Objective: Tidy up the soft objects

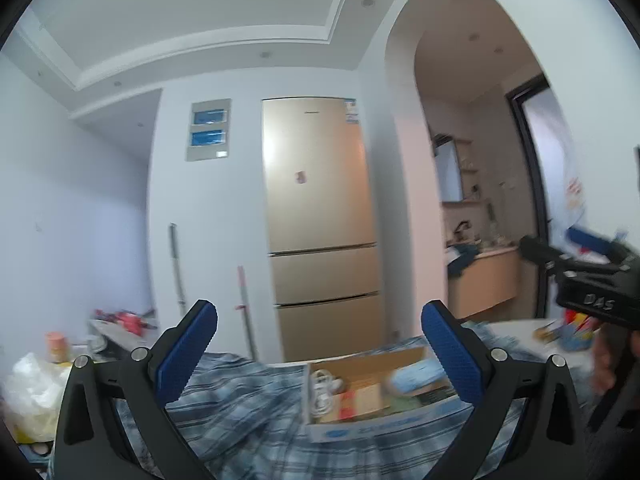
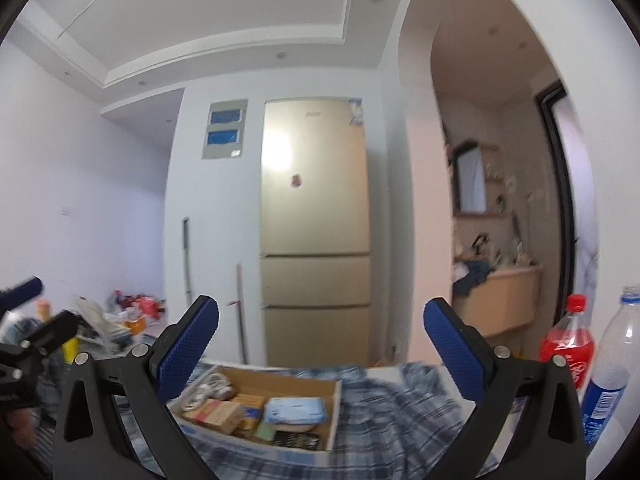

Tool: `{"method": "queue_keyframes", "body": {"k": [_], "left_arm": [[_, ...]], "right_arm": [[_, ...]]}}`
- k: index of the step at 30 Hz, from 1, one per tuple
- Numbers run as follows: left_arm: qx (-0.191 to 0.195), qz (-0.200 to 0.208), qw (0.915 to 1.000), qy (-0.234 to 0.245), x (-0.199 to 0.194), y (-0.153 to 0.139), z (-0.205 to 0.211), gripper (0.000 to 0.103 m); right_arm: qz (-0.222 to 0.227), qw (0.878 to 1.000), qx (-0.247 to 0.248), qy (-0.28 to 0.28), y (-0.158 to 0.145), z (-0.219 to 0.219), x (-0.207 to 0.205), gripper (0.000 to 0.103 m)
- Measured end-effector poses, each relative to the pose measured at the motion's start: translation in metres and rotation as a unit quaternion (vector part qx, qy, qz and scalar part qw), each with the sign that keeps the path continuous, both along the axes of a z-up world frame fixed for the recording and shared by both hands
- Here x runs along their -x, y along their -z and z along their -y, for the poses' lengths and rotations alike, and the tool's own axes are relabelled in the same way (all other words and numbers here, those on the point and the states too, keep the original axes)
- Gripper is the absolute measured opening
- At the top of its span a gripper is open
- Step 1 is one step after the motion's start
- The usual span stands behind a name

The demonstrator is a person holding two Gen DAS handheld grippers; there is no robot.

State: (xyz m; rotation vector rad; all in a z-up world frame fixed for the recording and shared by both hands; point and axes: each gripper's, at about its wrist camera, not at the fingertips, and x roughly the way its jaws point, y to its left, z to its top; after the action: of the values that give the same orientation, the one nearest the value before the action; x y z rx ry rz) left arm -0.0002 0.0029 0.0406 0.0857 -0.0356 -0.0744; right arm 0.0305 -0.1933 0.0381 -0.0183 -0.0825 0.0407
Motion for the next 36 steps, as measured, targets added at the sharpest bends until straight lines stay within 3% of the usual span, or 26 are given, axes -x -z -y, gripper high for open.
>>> {"method": "queue_keyframes", "body": {"k": [8,21,36], "left_arm": [[-0.01,-0.032,0.9994,-0.007,-0.02,0.038,0.003,0.103],[-0.021,-0.04,0.9988,-0.018,-0.025,0.044,0.006,0.103],[-0.02,-0.037,0.9989,-0.021,-0.026,0.048,0.004,0.103]], "right_arm": [[-0.026,1.0,-0.003,-0.009,0.032,0.002,-0.009,0.102],[-0.063,0.998,-0.013,-0.016,0.039,0.008,-0.022,0.102],[-0.059,0.998,-0.007,-0.017,0.038,0.007,-0.022,0.103]]}}
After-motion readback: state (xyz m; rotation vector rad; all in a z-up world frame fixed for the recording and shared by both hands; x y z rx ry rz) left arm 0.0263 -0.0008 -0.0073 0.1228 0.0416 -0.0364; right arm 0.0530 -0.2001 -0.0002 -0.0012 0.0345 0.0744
